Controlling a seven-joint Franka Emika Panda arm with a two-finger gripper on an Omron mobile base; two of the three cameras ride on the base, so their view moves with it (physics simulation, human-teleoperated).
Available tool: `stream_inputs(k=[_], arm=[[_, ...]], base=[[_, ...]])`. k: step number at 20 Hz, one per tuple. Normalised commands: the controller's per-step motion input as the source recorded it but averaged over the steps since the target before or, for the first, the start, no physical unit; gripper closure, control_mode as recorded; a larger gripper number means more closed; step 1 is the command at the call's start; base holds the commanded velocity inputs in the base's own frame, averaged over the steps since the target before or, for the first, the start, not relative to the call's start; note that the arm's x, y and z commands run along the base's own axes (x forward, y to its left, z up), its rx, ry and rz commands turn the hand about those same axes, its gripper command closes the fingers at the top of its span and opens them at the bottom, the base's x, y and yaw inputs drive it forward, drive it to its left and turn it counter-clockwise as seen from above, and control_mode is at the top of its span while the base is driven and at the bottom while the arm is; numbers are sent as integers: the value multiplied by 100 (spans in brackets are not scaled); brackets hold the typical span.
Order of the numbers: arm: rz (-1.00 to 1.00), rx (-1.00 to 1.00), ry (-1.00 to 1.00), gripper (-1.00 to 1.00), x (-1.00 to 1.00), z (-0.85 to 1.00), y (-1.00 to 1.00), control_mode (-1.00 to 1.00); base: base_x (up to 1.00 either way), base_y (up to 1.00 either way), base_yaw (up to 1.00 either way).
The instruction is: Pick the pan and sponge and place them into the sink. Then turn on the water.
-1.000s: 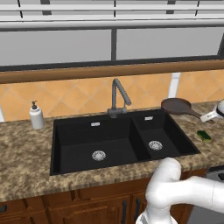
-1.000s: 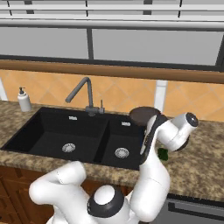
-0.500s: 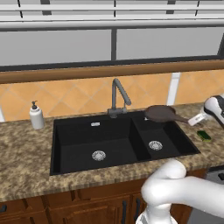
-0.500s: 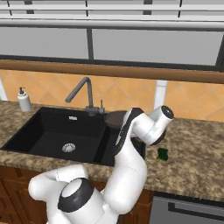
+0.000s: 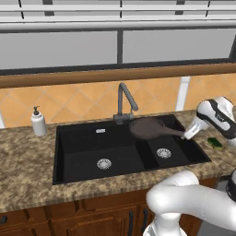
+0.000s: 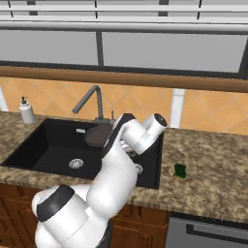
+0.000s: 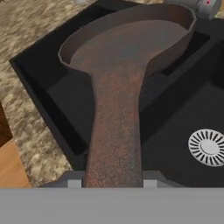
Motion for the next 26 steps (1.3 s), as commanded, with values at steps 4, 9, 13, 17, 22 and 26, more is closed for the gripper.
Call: stream_inputs(k=[4,9,13,17,22,26], arm=[[11,0,0,100,0,0,100,-100],[4,-1,2,100,3,-17,88,-100],[0,-1,1,100,1,-33,87,-100],[0,-2,1,100,1,-42,90,-100],[0,-3,5,100,19,-47,79,-100],[0,-10,6,100,41,-35,50,-100]], base=[[0,0,0],[0,0,0],[0,0,0],[0,0,0],[0,0,0],[0,0,0]])
